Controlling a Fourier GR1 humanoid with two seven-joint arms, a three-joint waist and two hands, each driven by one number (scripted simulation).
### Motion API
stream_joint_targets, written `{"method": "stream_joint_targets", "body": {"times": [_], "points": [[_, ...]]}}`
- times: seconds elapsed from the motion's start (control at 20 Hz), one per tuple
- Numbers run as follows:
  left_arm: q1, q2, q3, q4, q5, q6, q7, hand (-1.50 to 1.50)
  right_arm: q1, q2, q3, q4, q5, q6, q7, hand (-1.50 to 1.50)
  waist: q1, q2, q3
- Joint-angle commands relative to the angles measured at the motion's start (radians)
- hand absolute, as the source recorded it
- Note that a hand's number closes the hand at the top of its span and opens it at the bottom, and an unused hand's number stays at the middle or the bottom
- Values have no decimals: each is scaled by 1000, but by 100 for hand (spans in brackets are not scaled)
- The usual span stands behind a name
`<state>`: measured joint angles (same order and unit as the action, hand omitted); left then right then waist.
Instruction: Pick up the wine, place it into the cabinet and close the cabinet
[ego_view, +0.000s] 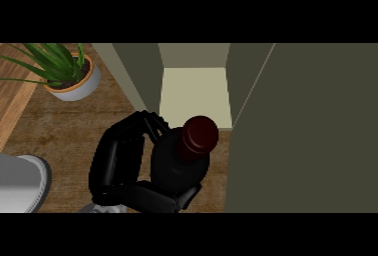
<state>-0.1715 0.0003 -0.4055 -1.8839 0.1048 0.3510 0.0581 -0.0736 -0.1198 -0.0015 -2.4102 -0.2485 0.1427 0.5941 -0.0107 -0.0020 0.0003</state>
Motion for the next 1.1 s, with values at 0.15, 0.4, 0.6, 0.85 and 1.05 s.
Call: {"method": "stream_joint_targets", "body": {"times": [0.15, 0.4, 0.6, 0.85, 1.05], "points": [[-171, 0, -85, 120, -32, 170, 6, 150, -12, 13, 19, -112, -32, -40, 76, -150, 2, 1, 0], [-202, 0, -91, 132, -45, 244, 47, 150, 42, -4, -49, -155, -92, -5, 61, -150, 0, 0, 0], [-307, 0, -91, 238, -8, 320, 29, 150, 13, -40, -61, -203, -131, -9, 135, -150, -11, 0, -1], [-395, 0, -125, 270, -56, 383, 69, 150, -15, -46, -82, -170, -150, 3, 122, -150, -9, -1, 0], [-379, 0, -44, 325, 20, 310, 5, 150, 15, -53, -156, -57, -172, 70, 0, -150, -1, 2, 0]]}}
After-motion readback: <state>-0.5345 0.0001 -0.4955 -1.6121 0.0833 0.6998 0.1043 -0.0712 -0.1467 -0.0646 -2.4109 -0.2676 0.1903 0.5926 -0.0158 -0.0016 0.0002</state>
